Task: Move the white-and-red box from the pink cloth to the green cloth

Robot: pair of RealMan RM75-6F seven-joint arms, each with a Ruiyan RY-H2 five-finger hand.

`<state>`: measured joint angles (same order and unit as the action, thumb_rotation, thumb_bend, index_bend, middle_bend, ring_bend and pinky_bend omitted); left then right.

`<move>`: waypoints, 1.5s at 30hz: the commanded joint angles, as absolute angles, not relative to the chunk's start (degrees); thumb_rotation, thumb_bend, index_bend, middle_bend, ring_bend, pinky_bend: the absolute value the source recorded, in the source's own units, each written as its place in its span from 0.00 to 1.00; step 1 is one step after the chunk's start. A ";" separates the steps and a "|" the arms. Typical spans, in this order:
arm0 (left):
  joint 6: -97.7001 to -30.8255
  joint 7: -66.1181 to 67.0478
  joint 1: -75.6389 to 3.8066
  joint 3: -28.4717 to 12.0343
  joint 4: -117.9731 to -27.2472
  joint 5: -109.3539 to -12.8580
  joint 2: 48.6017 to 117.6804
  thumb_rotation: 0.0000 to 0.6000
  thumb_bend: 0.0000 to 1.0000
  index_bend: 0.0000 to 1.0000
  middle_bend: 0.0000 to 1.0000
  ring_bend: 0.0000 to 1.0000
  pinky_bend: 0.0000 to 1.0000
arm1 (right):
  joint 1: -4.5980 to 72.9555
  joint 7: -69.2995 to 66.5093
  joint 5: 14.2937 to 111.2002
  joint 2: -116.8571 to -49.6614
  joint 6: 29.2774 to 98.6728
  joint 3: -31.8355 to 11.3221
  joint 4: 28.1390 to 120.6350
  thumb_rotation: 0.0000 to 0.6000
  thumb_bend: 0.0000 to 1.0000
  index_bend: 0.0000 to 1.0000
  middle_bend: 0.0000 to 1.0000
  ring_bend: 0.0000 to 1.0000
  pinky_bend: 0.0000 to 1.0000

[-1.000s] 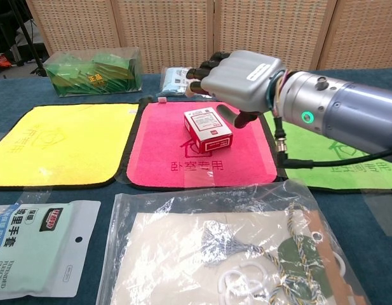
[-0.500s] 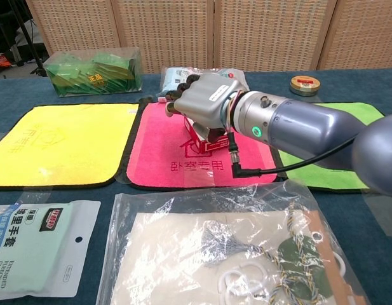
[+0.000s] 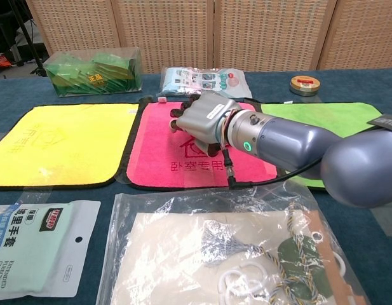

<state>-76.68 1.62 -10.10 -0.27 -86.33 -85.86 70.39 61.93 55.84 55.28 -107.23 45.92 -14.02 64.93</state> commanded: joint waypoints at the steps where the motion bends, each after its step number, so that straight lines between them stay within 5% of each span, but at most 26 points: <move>1: -76.63 1.67 -10.14 -0.24 -86.32 -85.86 70.44 1.00 0.16 0.00 0.00 0.00 0.00 | 62.04 55.31 55.16 -107.32 45.83 -13.61 64.18 1.00 0.72 0.15 0.04 0.00 0.00; 19: -76.75 1.69 -10.27 0.38 -86.79 -86.68 70.55 1.00 0.16 0.00 0.00 0.00 0.00 | 61.21 58.43 50.25 -104.33 48.07 -12.05 63.99 1.00 0.72 0.15 0.04 0.00 0.00; 45: -77.02 1.16 -10.43 0.90 -86.81 -87.49 70.53 1.00 0.16 0.00 0.00 0.00 0.00 | 61.20 71.00 28.38 -100.38 53.26 -10.36 64.96 1.00 0.72 0.15 0.04 0.00 0.00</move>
